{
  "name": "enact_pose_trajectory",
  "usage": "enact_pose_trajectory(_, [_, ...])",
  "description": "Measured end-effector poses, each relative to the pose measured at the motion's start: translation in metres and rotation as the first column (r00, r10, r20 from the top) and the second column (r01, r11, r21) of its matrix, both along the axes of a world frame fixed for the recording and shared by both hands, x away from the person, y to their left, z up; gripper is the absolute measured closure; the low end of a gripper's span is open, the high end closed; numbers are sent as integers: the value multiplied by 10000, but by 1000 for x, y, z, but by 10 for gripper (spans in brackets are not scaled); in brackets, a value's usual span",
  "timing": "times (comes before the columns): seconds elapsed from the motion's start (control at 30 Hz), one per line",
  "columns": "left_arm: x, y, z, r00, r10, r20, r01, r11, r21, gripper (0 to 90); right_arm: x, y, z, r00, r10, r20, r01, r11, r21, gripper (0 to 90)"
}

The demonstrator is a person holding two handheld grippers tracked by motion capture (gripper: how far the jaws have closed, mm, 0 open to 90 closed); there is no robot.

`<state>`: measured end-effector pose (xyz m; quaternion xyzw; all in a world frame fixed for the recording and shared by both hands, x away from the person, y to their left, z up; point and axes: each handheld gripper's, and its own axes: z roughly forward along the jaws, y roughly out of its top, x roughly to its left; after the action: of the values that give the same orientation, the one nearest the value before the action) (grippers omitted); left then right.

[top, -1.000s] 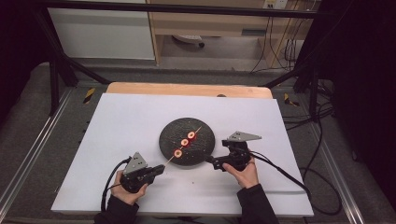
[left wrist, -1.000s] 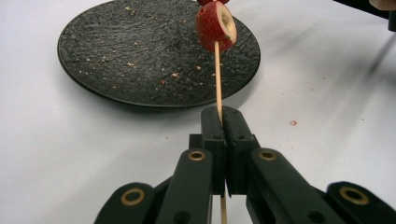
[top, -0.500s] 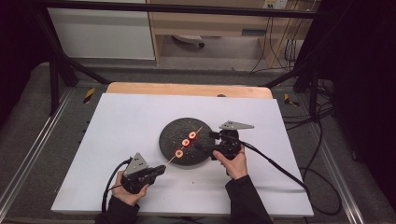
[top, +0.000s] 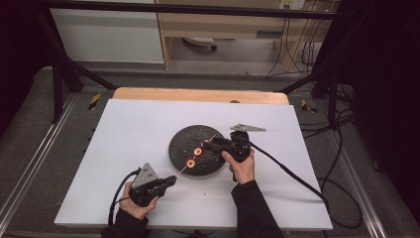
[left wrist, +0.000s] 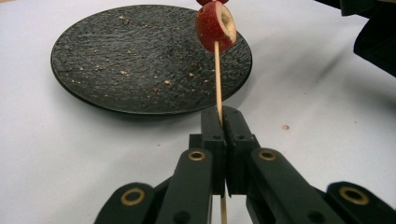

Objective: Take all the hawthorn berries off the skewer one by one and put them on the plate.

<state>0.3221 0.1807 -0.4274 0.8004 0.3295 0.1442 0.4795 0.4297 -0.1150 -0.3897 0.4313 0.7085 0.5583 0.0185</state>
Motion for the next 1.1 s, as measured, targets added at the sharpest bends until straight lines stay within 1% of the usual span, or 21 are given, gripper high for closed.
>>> enact_pose_trajectory(0.03, [0,0,0,10000,11,34,-11,10000,-20,885,1,1,-1,10000,22,-67,-22,10000,38,462])
enact_pose_trajectory(0.2, [-1,-2,0,9999,-27,103,27,10000,-5,885,2,2,-4,9997,69,-246,-67,9999,95,476])
enact_pose_trajectory(0.4, [-2,-3,-1,9999,-52,132,52,10000,47,885,3,5,-8,9983,258,-518,-238,9990,379,551])
enact_pose_trajectory(0.43, [-2,-3,-1,9999,-55,136,54,10000,50,885,3,5,-8,9979,291,-574,-266,9987,442,577])
enact_pose_trajectory(0.47, [-2,-3,-1,9999,-42,142,42,10000,45,885,3,5,-8,9979,291,-574,-266,9987,442,577])
enact_pose_trajectory(0.5, [-2,-3,-1,9999,-46,159,45,10000,22,885,3,4,-7,9979,285,-585,-258,9986,455,601])
enact_pose_trajectory(0.57, [-2,-3,0,9998,-48,202,49,10000,-16,885,3,4,-6,9979,303,-577,-274,9984,502,605])
enact_pose_trajectory(0.63, [-3,-3,0,9996,-38,283,40,10000,-50,885,3,4,-4,9980,284,-564,-245,9973,689,610])
enact_pose_trajectory(0.87, [-4,-3,2,9993,-16,385,18,10000,-75,885,5,2,-2,9983,229,-533,-187,9969,765,612])
enact_pose_trajectory(0.93, [-4,-2,2,9992,-5,407,8,10000,-87,885,6,1,-1,9986,130,-515,-89,9968,789,614])
enact_pose_trajectory(1.1, [-5,-1,3,9990,4,458,2,9999,-116,885,9,-4,5,9994,-205,-280,225,9971,730,615])
